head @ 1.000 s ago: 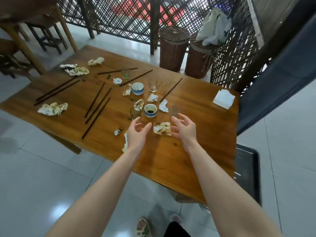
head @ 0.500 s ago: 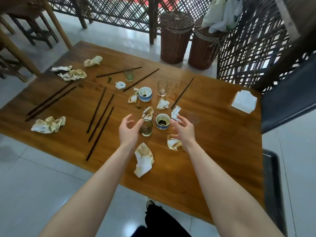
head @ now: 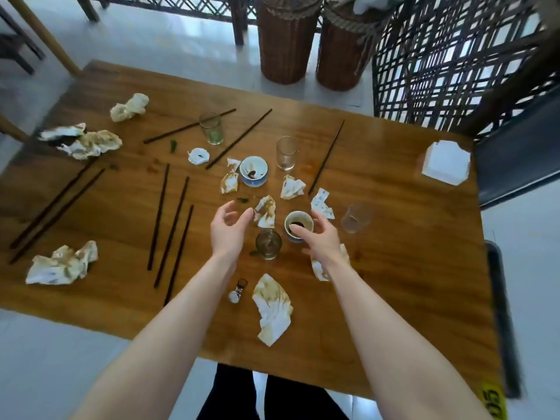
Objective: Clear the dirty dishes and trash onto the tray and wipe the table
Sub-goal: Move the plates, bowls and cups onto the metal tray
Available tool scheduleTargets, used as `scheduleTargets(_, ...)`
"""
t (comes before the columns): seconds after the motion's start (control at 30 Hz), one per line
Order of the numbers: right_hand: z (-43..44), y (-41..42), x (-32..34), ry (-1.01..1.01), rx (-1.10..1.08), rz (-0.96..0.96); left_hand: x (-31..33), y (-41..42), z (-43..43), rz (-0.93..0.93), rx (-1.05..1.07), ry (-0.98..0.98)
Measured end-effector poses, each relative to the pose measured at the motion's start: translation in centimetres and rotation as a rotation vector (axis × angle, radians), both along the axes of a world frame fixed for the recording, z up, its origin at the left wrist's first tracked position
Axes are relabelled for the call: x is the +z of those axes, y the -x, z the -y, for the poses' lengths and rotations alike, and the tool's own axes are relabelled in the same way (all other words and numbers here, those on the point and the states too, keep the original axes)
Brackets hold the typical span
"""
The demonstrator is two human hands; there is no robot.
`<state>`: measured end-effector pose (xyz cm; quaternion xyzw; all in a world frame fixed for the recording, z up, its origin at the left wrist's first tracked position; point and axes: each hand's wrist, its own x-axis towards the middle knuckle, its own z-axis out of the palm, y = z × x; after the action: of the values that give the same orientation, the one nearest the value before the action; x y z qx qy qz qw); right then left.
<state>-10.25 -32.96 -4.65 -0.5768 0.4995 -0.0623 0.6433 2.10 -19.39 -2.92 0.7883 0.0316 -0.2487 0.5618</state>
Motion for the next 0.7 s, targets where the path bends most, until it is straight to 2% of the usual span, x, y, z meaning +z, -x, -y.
scheduleTargets(0.33, -1.8, -2.1, -1.3, 0.122, -0.175, -0.049, -1.7, -4.3, 0.6, -0.091, -0.16, -0.003)
scheduleTargets(0.53, -2.5, -2.6, -1.2, 0.268, -0.168, -0.122, -2.4, -6.2, 0.4, -0.117, -0.232, 0.006)
scheduleTargets(0.7, -1.9, -3.4, -0.7, 0.197, -0.25, -0.065, -2.6, -7.5, 0.8, -0.109, -0.232, 0.006)
